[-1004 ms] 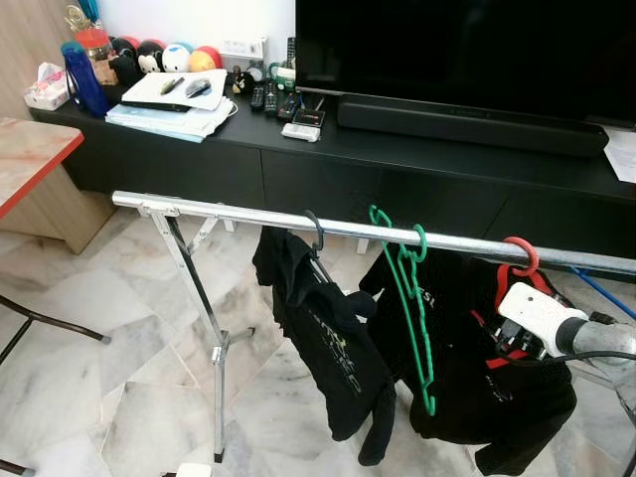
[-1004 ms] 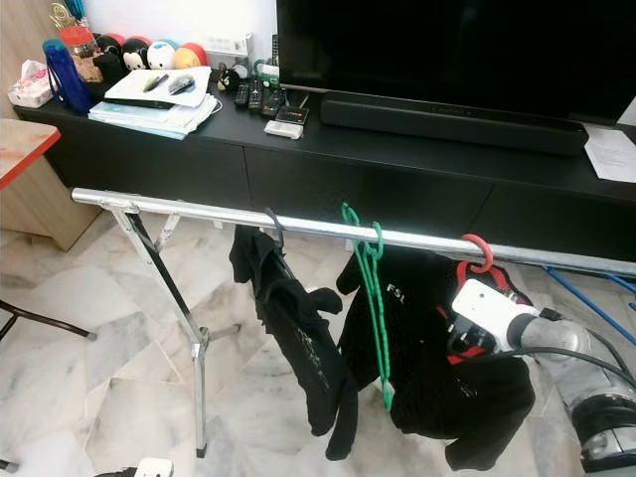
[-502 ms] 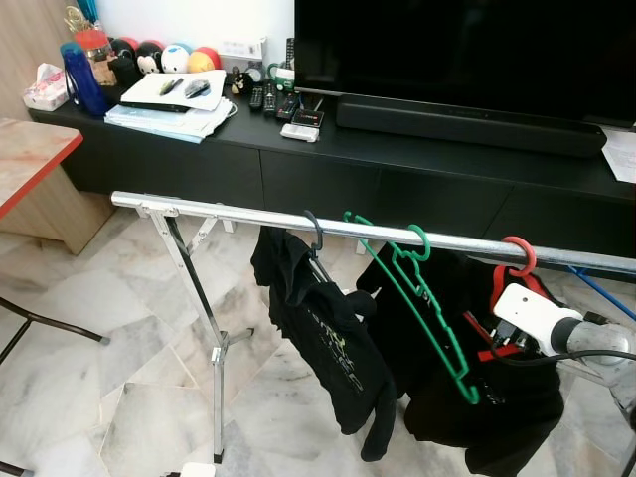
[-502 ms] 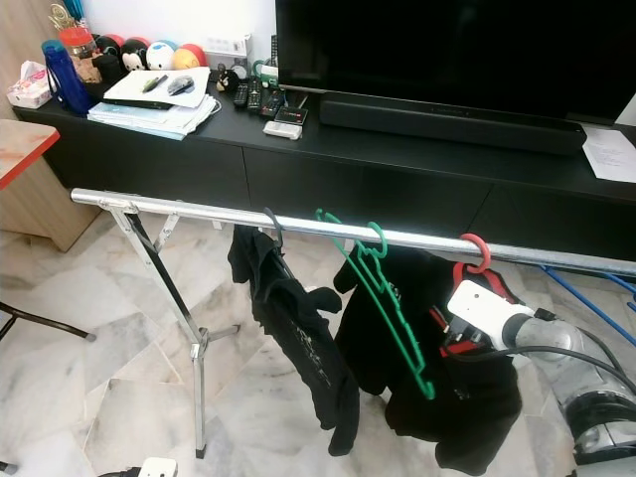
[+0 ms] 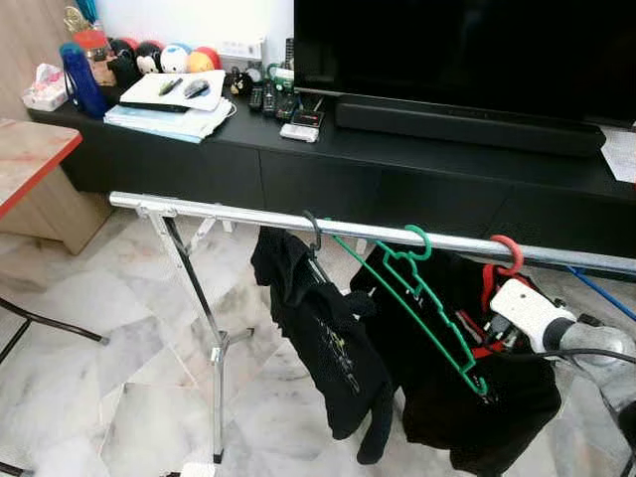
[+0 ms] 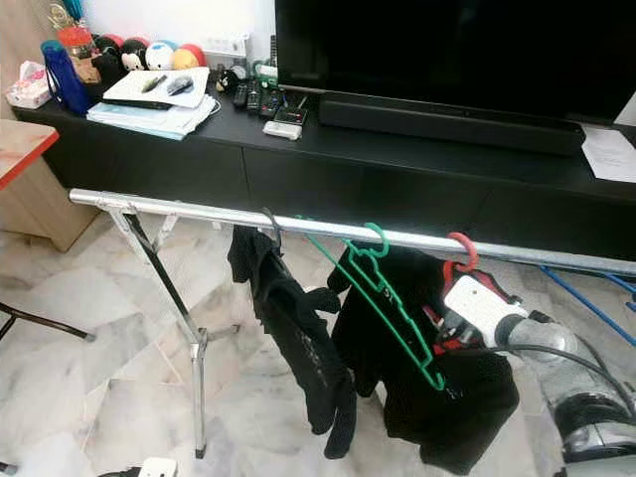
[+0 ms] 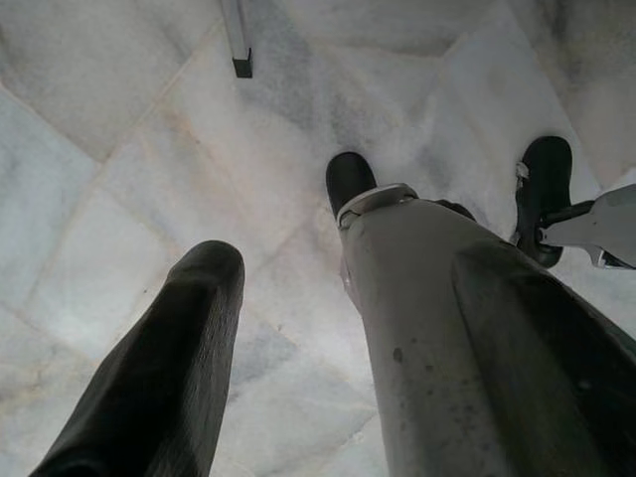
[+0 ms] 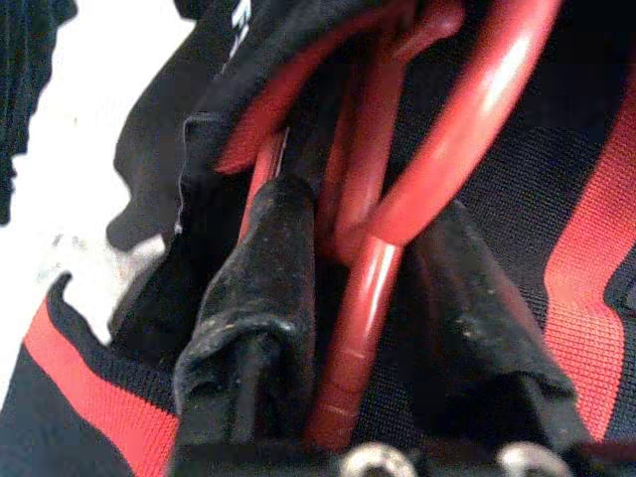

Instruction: Hang hanger

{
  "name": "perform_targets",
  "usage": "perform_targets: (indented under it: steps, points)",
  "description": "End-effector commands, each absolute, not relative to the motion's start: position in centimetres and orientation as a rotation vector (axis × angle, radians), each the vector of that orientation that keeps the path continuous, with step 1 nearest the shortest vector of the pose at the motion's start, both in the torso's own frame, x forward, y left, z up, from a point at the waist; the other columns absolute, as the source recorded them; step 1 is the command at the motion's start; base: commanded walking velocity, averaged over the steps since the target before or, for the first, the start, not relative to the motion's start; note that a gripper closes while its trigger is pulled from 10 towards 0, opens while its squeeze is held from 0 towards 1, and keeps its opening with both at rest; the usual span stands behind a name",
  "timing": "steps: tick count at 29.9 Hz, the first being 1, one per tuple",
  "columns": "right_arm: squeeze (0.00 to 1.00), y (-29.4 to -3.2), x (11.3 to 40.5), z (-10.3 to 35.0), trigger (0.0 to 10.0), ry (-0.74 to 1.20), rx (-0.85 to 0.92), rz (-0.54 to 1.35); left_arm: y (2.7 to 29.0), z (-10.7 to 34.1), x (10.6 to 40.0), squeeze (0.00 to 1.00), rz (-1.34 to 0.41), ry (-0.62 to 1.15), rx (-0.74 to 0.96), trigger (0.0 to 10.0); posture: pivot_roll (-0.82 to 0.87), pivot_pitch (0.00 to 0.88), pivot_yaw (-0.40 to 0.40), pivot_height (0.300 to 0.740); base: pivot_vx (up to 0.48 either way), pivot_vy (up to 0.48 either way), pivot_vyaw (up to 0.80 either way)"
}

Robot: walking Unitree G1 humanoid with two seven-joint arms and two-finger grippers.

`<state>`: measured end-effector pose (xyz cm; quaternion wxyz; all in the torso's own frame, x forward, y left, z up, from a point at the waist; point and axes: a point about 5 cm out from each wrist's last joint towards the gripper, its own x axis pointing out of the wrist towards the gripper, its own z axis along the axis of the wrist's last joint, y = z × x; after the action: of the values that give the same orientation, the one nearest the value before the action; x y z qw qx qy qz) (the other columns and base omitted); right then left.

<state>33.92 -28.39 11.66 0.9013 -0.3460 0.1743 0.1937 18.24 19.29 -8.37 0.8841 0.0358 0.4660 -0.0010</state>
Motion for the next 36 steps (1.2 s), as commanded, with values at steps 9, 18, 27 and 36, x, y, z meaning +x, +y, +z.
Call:
perform_targets:
  steps: [9,18,27,36]
  points:
    - [0.0,-26.9,33.3,9.4,0.0,0.325,-0.484,0.337,19.3,-8.9,17.2,0.0,0.003,1.017,0.07,10.0,-0.01,0.175,-0.034,0.74,0.0,0.0,0.0]
    - [0.0,-25.7,33.2,9.2,0.0,0.158,-0.245,0.035,20.2,-9.0,16.7,0.0,0.009,1.024,0.074,10.0,-0.02,0.184,-0.038,0.74,0.0,0.0,0.0]
    - [0.0,-24.3,31.8,8.1,0.0,0.115,-0.106,-0.131,20.0,-9.1,16.4,0.0,0.0,1.032,0.075,10.0,-0.02,0.189,-0.041,0.74,0.0,0.0,0.0]
    - [0.0,-23.5,30.1,8.1,0.0,0.026,0.017,-0.261,20.5,-9.2,16.0,0.0,0.002,1.038,0.078,10.0,-0.02,0.189,-0.041,0.74,0.0,0.0,0.0]
